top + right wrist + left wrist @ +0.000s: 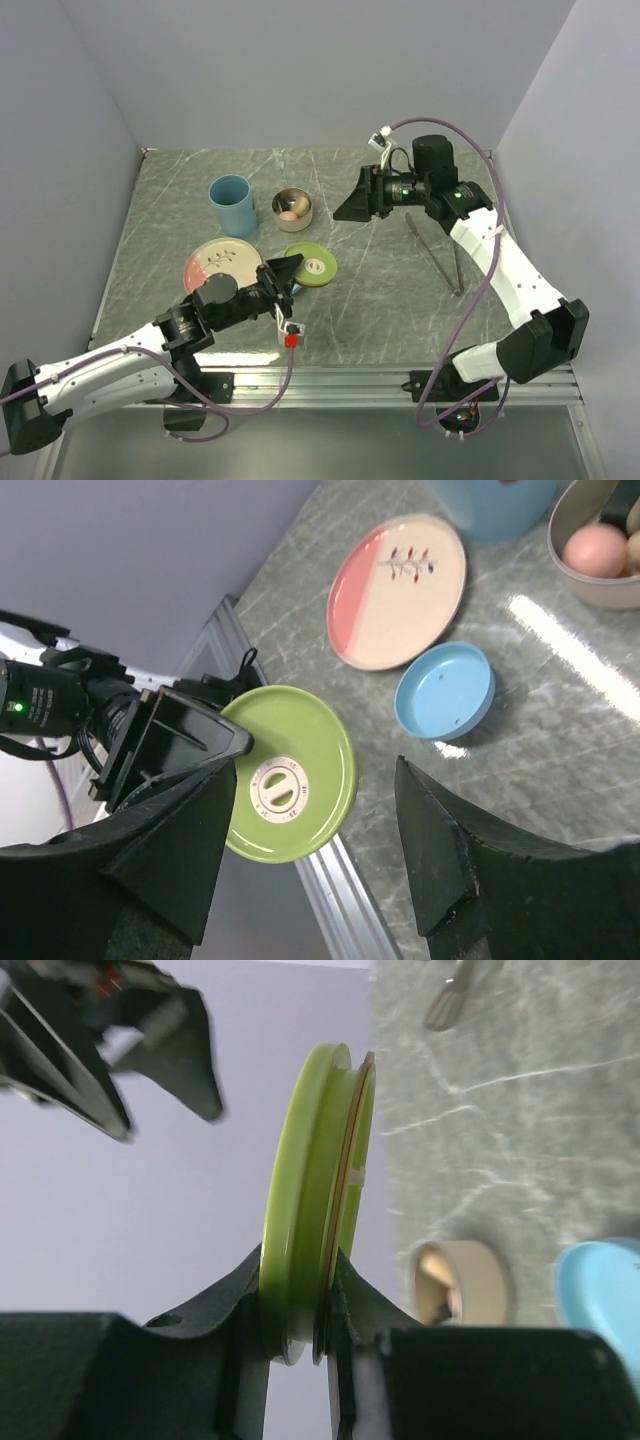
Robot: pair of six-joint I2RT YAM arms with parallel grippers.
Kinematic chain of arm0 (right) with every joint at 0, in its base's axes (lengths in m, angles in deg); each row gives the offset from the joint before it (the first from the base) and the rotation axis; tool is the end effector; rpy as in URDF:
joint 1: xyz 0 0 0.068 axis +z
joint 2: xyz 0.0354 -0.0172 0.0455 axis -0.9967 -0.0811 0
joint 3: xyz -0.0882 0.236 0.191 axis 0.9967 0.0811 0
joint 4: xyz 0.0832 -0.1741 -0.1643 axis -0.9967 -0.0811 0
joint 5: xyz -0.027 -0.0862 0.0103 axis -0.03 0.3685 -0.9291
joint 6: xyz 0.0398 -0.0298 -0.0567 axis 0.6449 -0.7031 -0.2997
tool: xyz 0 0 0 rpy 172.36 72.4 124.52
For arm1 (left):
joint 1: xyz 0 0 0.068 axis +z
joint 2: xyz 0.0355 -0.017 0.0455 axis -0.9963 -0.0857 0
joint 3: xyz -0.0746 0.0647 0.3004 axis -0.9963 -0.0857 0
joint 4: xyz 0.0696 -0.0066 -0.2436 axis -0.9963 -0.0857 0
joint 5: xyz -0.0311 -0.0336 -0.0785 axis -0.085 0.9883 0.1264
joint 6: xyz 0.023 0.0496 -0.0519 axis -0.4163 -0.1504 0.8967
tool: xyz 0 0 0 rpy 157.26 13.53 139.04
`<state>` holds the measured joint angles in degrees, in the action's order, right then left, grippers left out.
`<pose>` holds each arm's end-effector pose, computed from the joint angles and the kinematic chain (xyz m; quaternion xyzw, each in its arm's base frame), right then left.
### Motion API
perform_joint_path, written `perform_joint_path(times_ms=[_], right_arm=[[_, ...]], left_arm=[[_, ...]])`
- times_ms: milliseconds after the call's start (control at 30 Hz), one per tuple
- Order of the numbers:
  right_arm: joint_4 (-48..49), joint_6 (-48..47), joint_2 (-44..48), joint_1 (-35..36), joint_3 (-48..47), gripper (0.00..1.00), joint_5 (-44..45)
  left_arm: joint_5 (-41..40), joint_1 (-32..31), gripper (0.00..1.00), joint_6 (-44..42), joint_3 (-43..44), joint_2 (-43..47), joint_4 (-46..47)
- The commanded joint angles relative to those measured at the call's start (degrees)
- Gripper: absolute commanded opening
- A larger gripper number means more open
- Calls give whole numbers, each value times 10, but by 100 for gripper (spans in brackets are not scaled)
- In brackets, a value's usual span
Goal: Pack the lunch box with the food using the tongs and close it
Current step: Pass the lid of the lunch box from the left arm to the right
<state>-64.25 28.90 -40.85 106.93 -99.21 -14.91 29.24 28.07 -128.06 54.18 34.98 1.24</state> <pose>0.2583 0.1552 0.4309 -0.2448 0.7658 0.5040 0.3154 0.0889 -0.1449 0.3115 0.7030 0.2555 0.1046 0.6554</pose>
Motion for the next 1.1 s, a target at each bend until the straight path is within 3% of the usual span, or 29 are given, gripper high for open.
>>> perform_joint_path(times_ms=[0, 200, 567, 767, 800, 833, 1067], right_arm=[[13, -5, -9, 18, 10, 72, -15], [-7, -31, -27, 50, 21, 72, -17], [-31, -64, -34, 79, 18, 45, 3], [-49, -89, -40, 95, 1, 15, 15], [-53, -92, -41, 97, -4, 1, 16], [-54, -92, -42, 97, -6, 0, 18], [-54, -91, -50, 96, -24, 0, 39]], left_arm=[[-37, -19, 0, -126, -25, 18, 140], [-57, -31, 0, -156, -41, 13, 181], [-66, -34, 0, -154, -34, 23, 171], [-72, -33, 0, -150, -26, 20, 164], [-74, -34, 1, -149, -26, 19, 163], [-78, -34, 1, -149, -27, 18, 162], [-116, -33, 30, -115, -20, 26, 121]])
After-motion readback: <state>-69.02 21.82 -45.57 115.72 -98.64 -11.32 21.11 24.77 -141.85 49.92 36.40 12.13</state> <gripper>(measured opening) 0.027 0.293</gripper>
